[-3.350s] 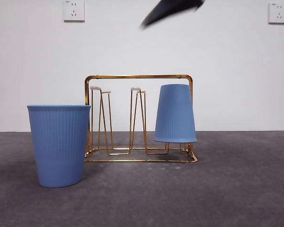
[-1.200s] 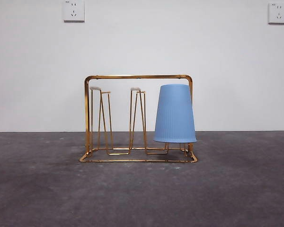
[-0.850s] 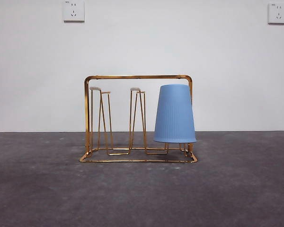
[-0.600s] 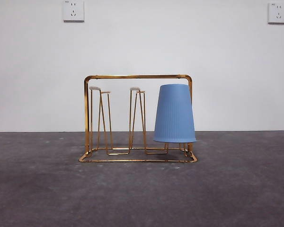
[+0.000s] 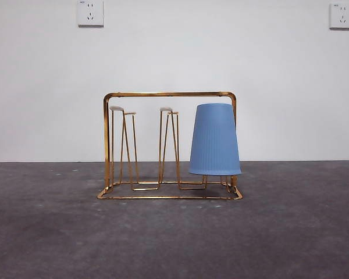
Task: Pick up cup 1,put cup 1 in the cup rack,pick up cup 2,put cup 2 in the cup rack
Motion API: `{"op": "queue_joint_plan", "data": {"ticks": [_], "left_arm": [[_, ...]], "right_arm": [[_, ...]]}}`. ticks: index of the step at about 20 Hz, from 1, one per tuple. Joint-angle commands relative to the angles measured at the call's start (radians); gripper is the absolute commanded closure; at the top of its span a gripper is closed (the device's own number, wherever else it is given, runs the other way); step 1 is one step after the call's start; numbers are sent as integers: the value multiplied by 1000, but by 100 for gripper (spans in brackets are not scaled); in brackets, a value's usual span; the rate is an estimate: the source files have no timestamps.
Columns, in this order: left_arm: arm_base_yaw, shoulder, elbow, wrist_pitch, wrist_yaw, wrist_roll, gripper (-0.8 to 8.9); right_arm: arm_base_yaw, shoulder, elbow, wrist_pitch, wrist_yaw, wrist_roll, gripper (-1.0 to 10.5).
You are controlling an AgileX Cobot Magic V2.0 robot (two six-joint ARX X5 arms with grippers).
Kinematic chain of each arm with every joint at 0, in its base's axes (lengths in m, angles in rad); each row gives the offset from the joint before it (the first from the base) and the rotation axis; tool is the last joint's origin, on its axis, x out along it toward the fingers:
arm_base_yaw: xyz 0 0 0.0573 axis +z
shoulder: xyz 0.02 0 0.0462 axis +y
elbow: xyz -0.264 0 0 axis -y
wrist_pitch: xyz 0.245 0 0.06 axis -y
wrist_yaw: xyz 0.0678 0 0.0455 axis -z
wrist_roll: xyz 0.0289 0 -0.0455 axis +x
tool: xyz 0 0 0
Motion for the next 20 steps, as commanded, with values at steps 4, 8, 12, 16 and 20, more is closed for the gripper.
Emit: {"op": "queue_joint_plan", "data": {"ticks": [4,8,12,16,20], "left_arm": [[-5,47,-5,172,-2,-138,341],[-5,63,-5,253,-2,-177,341],[-5,64,-5,264,-5,-182,341],[-5,64,-5,290,-5,-192,342],[-4,64,-5,297,-2,-196,429]], "right_arm": [[0,43,-4,49,-23,-13,963],[0,87,-4,71,-23,-12,963],[0,135,-4,95,-32,-12,963],[0,174,-4,94,-42,-11,963],[0,177,-4,96,-41,-11,963]]}}
